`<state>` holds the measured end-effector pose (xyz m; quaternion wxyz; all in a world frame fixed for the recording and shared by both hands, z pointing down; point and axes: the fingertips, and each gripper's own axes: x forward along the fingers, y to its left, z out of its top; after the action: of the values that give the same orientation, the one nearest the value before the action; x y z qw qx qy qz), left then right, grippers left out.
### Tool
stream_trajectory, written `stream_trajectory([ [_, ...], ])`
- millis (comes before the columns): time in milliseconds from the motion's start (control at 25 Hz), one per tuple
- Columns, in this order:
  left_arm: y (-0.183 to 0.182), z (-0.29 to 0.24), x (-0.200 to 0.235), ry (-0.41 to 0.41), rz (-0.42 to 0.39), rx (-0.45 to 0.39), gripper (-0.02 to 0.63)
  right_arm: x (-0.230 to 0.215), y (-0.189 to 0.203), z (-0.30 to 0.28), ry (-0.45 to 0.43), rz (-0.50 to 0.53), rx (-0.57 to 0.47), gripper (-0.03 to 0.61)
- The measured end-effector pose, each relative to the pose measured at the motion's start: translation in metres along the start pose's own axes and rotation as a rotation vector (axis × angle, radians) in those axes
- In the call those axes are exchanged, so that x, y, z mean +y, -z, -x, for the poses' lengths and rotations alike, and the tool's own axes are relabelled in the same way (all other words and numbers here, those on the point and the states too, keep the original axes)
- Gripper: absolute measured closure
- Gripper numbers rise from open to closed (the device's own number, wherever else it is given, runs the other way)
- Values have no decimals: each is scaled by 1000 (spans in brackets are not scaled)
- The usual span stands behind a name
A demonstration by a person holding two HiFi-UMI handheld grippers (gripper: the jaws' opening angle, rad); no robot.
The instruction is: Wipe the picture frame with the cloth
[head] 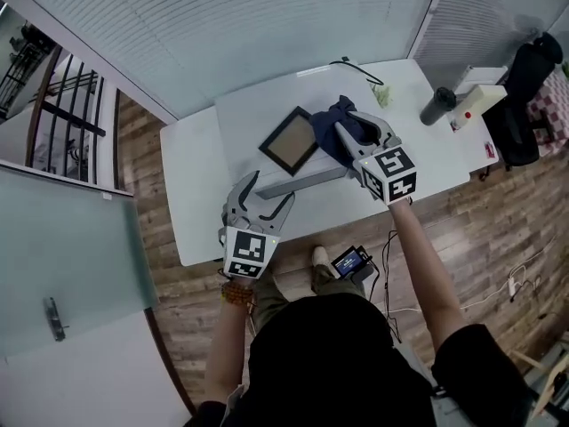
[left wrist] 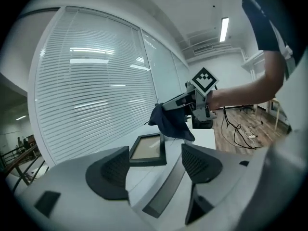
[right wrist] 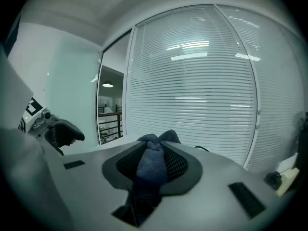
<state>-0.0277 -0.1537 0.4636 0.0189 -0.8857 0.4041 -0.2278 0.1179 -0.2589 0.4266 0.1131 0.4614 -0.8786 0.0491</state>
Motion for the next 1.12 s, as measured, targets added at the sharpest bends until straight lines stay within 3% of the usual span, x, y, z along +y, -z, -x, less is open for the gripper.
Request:
stream_trajectory([
  [200,-2,-30,22,100,-40,14,277,-6,11,-26,28,81,59,506],
  [440,32,-52,43,243,-38,145,258,-2,6,-22,55,77,61,506],
  [640,43,-60,54,444,-45,215,261,-1,12,-22,50,44,87,506],
  [760,48,-71,65,479,-104,267,261,-6,14,-29,76,17,121,506],
  [1120,52,-88,46,521,-167,297,261,17,39,-65,-28,84,229,506],
])
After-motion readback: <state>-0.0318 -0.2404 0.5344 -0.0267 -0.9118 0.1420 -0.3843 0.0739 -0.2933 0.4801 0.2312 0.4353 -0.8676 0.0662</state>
